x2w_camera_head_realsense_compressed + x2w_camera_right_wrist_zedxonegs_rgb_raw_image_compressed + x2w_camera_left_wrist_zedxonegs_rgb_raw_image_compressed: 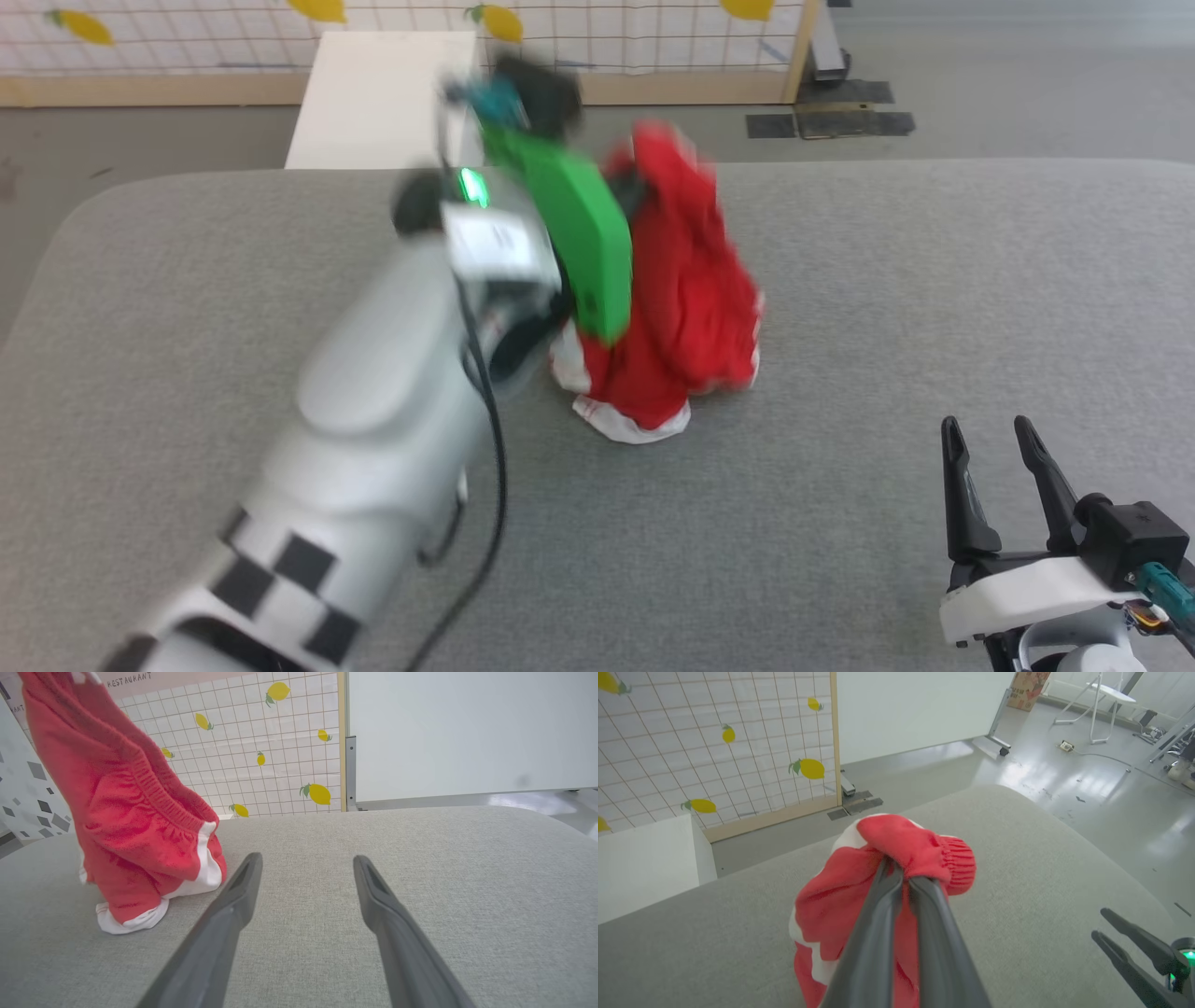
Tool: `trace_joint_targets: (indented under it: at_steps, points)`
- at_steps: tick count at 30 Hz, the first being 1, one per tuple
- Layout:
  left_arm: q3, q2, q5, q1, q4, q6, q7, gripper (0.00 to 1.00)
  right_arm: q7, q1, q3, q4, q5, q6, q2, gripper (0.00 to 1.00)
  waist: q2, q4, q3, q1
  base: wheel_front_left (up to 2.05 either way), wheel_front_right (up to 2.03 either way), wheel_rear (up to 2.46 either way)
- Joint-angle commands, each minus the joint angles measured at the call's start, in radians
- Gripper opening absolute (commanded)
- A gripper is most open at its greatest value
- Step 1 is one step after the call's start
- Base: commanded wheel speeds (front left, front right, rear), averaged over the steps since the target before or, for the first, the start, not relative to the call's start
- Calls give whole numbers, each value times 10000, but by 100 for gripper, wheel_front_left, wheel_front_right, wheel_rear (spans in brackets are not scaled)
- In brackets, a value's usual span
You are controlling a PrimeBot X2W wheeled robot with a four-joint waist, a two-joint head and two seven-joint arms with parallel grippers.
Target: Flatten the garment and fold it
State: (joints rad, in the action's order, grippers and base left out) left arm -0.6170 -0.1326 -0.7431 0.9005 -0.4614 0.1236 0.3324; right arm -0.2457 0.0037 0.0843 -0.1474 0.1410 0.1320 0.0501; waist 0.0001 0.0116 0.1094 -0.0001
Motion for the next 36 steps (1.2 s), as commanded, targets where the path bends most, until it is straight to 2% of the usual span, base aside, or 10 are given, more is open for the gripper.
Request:
trace_joint_targets:
  at_steps: [1,10,15,16,17,18,25,30,33,36]
  points:
    - [-228,85,20,-491,-224,70,-146,0,-63,77,-18,21,35,-13,1,100,-1,-232,10,1,0,0,0]
    - [-2433,581,75,-2638,-2214,70,725,0,-74,122,9,64,56,-13,1,100,-1,-430,171,1,0,0,0]
    - [-2733,765,-585,-3125,-2583,32,1228,0,-83,161,-16,-8,104,-13,1,100,-1,-293,97,1,0,0,0]
    - [-2760,780,-604,-3069,-2591,-79,1245,12,-86,173,-31,-26,122,-13,1,100,-1,-239,62,1,0,0,0]
    - [-2725,789,-686,-3034,-2608,-213,1326,72,-89,185,-37,-41,138,-13,1,100,-1,-186,20,1,0,0,0]
    - [-2627,798,-843,-2979,-2555,-351,1394,100,-92,210,-36,-65,153,-13,1,100,-1,-114,-42,1,0,0,0]
    - [-2023,712,-1852,-2639,-1133,-481,2173,100,-113,366,36,-179,205,-13,1,100,-1,498,-424,1,0,0,0]
    - [-715,192,-3063,-2889,756,-826,2297,100,-113,412,47,-273,301,-13,1,100,-1,895,-717,1,0,0,0]
    - [726,-787,-2781,-3270,2085,-1457,514,100,360,242,-283,-309,262,-13,1,100,-1,1081,-833,1,0,0,0]
    - [1408,-1420,-2228,-3781,2450,-1631,-942,100,1153,-20,-553,-367,251,-13,1,100,-1,1133,-832,1,0,0,0]
